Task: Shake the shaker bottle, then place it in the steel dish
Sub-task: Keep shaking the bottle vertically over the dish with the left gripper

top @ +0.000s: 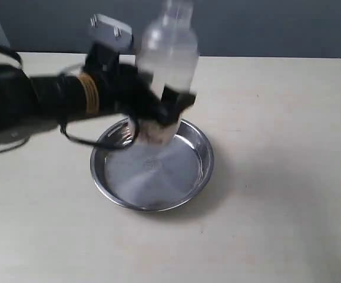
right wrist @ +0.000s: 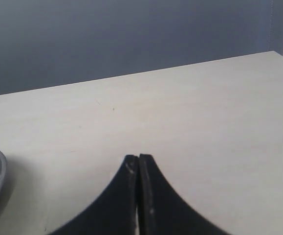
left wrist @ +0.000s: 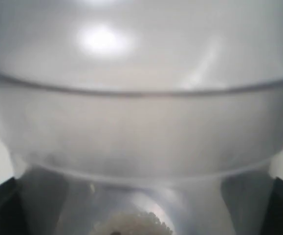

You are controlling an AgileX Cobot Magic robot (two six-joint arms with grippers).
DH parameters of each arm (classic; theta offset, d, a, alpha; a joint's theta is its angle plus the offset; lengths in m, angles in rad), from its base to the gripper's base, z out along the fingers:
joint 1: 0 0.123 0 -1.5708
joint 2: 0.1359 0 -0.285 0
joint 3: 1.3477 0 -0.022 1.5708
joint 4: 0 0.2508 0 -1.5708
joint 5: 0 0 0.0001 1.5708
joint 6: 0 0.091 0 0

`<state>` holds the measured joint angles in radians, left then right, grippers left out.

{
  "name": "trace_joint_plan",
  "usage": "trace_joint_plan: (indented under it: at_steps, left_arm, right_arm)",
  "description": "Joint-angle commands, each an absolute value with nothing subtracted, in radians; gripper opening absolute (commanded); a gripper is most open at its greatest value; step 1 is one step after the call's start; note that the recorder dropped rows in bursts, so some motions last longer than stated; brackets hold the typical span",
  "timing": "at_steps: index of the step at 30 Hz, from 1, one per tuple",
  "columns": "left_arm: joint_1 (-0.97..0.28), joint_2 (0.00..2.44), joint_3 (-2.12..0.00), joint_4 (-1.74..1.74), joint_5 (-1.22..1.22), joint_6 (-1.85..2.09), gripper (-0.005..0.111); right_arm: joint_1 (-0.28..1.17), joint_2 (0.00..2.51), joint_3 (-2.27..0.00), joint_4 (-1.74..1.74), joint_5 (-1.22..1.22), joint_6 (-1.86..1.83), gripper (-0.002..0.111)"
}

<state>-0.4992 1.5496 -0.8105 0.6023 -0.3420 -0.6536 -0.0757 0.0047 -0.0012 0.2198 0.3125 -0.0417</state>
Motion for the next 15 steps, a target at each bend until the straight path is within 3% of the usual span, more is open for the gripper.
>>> trace_joint_plan:
  at_steps: [1,5,10,15]
  left_arm:
    - [-0.511,1.462,-0.855,0.612,-0.412,-0.643,0.0]
    - [-0.508,1.622,-0.782,0.584,-0.316,-0.655,0.0]
    - [-0.521,1.457,-0.87,0.639,-0.524,-0.645,0.0]
    - [-0.521,1.548,-0.801,0.63,-0.32,-0.656,0.0]
  right_arm:
    - [-0.079,0.0,0.0,0.219,0.305,-0.044,-0.001]
    - [-0.079,0.0,0.0,0.219,0.305,-0.044,-0.001]
    - [-0.079,0.0,0.0,0.219,0.305,-0.044,-0.001]
    - [-0.079,0.0,0.0,0.219,0.305,-0.044,-0.001]
